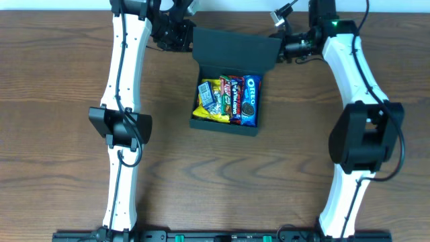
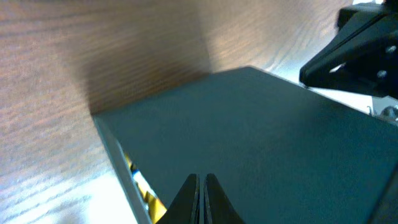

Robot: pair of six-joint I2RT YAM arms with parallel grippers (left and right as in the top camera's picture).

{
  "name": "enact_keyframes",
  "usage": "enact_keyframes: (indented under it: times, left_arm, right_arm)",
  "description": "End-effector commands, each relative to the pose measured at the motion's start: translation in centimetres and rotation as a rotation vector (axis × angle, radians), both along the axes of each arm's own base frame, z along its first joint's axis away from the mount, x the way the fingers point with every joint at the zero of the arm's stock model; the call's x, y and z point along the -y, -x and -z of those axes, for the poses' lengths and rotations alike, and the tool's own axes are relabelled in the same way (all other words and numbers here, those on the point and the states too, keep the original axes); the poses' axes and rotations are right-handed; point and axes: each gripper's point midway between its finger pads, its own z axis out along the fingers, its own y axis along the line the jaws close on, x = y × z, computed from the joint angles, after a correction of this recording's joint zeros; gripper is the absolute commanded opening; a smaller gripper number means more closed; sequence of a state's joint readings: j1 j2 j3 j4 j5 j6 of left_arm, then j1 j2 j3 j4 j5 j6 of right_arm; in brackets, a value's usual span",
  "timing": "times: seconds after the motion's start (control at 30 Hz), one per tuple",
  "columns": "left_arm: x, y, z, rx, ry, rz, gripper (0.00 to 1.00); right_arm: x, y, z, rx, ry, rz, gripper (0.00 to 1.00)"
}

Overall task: Pack container
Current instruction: 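Push the lid forward with both grippers to close the box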

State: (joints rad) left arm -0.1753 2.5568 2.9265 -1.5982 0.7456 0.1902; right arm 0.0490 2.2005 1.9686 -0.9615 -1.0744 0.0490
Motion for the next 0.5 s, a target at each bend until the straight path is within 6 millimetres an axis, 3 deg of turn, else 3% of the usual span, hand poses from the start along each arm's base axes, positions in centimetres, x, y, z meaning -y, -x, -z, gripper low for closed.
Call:
enact_keyframes:
  times: [0.0,0.23,0.47]
  left_arm:
    - [-0.1,0.6,-1.6,0.08,-0.031,0.046,0.06]
    - [-0.2,1.6,-4.8,0.18,-0.076,0.051,0.06]
    - [-0.4,2.0,-5.7,0.211,-0.1,0.046,0.06]
  right_arm:
    - [1.1,0.5,-3.8,0.212,0.158,-0.002,0.01]
    - [1.6,4.5,-8.8,0.379,0.29,-0.057,0.01]
    - [1.2,7.5,-9.7,0.367,0.338,-0.107,0.01]
